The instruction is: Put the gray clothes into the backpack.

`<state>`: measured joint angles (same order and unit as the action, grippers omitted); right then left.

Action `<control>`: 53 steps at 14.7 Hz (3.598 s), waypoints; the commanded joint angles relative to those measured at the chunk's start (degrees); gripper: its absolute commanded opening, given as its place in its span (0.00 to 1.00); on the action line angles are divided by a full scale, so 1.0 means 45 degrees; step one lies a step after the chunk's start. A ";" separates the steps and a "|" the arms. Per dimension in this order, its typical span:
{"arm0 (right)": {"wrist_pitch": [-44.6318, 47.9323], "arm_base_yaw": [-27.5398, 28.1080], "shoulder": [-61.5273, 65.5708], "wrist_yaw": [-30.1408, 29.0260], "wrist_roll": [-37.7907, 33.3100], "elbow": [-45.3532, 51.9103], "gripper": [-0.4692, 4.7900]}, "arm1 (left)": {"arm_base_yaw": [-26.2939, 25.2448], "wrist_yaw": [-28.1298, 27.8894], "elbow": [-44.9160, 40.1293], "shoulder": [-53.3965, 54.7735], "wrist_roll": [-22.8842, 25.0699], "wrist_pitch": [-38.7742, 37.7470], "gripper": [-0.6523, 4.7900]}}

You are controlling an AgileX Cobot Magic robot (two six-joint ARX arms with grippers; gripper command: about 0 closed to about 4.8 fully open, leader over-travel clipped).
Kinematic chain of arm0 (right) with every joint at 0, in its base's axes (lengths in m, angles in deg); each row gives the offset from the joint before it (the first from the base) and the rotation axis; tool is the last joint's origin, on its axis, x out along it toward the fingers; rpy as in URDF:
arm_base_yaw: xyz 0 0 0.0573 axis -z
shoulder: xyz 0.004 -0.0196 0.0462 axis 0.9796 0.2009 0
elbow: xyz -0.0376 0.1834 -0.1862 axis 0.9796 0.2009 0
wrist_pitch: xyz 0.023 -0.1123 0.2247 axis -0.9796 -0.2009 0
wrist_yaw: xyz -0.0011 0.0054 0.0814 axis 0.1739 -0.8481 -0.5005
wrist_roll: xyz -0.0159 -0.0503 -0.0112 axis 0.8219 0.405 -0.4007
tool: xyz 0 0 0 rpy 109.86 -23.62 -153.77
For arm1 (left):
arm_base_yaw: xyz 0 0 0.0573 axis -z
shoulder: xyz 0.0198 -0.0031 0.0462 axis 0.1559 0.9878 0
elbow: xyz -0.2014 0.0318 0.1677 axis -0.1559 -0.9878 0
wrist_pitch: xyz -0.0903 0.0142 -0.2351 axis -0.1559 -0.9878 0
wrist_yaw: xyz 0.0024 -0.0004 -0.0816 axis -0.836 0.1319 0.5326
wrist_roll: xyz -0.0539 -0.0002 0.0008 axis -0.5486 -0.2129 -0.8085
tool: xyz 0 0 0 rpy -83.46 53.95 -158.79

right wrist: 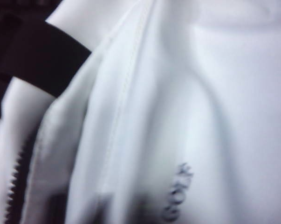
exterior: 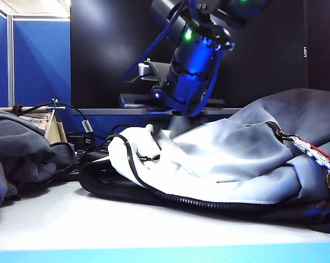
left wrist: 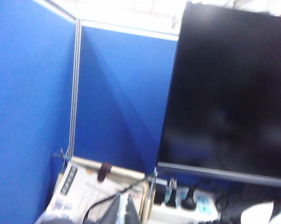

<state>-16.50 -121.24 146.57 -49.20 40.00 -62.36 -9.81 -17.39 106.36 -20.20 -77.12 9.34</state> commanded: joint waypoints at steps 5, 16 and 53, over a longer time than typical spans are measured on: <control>0.0335 0.2152 -0.3871 -0.1316 -0.0165 -0.0816 0.08 | -0.0029 0.2739 -0.0627 0.0282 0.0243 -0.1161 0.12; -0.0238 0.4877 -0.4940 -0.4425 -0.0733 -0.0811 0.08 | 0.0160 0.2657 -0.0699 0.2225 0.0126 -0.3774 1.00; 0.2195 0.5552 -0.6018 -1.1502 -0.3687 -0.0806 0.08 | 0.6096 0.9209 0.8723 2.0395 -0.3201 0.8937 0.11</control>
<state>-12.81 -95.65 120.76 -98.22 23.91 -65.09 15.87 21.71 143.56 70.07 -89.82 47.54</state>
